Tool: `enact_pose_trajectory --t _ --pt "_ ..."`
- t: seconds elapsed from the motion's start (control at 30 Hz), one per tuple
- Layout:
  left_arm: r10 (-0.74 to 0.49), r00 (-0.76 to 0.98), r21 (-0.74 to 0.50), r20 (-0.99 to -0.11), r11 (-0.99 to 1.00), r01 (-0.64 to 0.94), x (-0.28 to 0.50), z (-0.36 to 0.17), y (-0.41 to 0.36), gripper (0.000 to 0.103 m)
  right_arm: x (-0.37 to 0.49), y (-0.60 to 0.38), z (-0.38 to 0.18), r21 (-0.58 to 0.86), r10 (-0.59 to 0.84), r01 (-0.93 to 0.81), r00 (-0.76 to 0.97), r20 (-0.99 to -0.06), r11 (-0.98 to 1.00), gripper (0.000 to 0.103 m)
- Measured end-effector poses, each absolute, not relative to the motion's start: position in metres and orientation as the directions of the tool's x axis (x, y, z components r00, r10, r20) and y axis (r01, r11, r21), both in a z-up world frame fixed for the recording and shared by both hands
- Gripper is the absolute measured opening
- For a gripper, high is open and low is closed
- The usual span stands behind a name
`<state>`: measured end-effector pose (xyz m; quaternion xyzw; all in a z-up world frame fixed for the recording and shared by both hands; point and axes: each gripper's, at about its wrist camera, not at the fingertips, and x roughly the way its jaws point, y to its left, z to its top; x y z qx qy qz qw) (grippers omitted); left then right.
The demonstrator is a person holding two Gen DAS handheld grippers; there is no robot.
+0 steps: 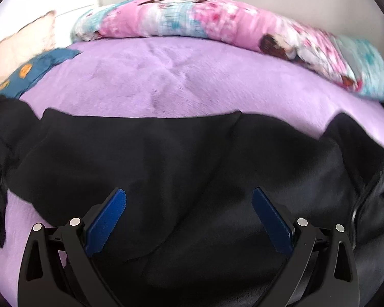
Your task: Fold large clothes
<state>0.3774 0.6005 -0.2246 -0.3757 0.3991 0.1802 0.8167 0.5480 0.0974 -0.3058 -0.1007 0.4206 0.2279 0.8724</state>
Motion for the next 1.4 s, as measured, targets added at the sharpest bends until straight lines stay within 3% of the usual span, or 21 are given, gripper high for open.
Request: enact_pose_trajectory --t 0.03,0.1,0.13,0.37,0.63,0.9,1.17,1.3,1.4 --pt "-0.006 0.616 -0.472 -0.788 0.649 -0.597 0.379 -0.225 0.602 0.075 0.548 0.095 -0.31 0.023 0.309 -0.47 0.542 -0.781 0.883 0.097" --pt "-0.004 0.615 -0.471 -0.788 0.648 -0.599 0.381 -0.227 0.603 0.052 0.55 0.09 -0.315 0.015 0.281 -0.435 0.554 -0.784 0.9 0.097" --pt "-0.004 0.611 -0.469 -0.792 0.644 -0.605 0.38 -0.228 0.603 0.036 0.552 0.089 -0.317 0.015 0.27 -0.418 0.557 -0.786 0.908 0.097" --pt "0.007 0.596 -0.448 -0.803 0.652 -0.611 0.377 -0.239 0.601 0.011 0.569 0.088 -0.343 -0.021 0.155 -0.34 0.482 -0.862 0.94 0.098" --pt "0.07 0.611 -0.41 -0.789 0.681 -0.607 0.372 -0.22 0.589 0.006 0.567 0.086 -0.347 -0.02 0.159 -0.342 0.486 -0.859 0.939 0.098" --pt "0.079 0.699 -0.378 -0.711 0.795 -0.474 0.374 -0.14 0.527 0.007 0.572 0.09 -0.354 -0.03 0.147 -0.354 0.463 -0.874 0.935 0.098" --pt "0.057 0.819 -0.381 -0.57 0.866 -0.325 0.371 -0.033 0.445 0.007 0.58 0.098 -0.361 -0.073 0.101 -0.359 0.443 -0.891 0.93 0.098" --pt "0.024 0.848 -0.353 -0.53 0.903 -0.246 0.378 0.017 0.393 0.007 0.576 0.094 -0.354 -0.04 0.136 -0.355 0.454 -0.881 0.934 0.098" --pt "-0.005 0.86 -0.335 -0.51 0.922 -0.193 0.386 0.042 0.356 0.007 0.568 0.069 -0.333 0.106 0.257 -0.339 0.44 -0.861 0.935 0.097"
